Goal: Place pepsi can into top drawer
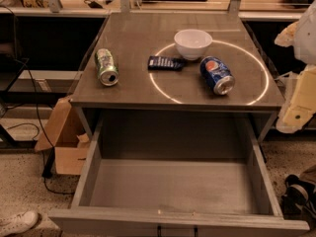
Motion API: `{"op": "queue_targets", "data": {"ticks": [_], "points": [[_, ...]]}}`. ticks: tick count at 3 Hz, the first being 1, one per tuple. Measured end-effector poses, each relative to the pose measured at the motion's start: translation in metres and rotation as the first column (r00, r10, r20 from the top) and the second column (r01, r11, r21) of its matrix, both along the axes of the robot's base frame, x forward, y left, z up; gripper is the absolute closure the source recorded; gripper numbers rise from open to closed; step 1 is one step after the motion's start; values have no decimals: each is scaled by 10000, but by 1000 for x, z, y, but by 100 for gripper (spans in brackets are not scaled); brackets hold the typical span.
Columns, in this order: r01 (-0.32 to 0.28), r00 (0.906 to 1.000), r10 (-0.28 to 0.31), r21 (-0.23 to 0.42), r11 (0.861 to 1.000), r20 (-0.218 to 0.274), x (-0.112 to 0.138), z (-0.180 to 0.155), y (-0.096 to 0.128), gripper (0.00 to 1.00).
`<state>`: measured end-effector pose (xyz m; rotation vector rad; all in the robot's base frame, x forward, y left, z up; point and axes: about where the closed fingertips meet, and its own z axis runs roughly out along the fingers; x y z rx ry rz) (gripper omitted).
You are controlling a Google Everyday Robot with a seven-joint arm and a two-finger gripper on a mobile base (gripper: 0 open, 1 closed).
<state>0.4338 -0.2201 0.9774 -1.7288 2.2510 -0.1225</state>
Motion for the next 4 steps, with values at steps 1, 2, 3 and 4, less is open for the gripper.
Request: {"op": "queue_targets", "data": {"ticks": [1,2,3,4], "points": [[302,9995,-301,-13,9995,128,9,-2,7,0],[1087,9941,-1088,-81,9940,-25,37,-11,32,0],[1691,9848,-1696,-160,9855,-381,51,-21,43,0],[1790,9832,-1790,-36,9838,-350,54,-21,44,0]]}}
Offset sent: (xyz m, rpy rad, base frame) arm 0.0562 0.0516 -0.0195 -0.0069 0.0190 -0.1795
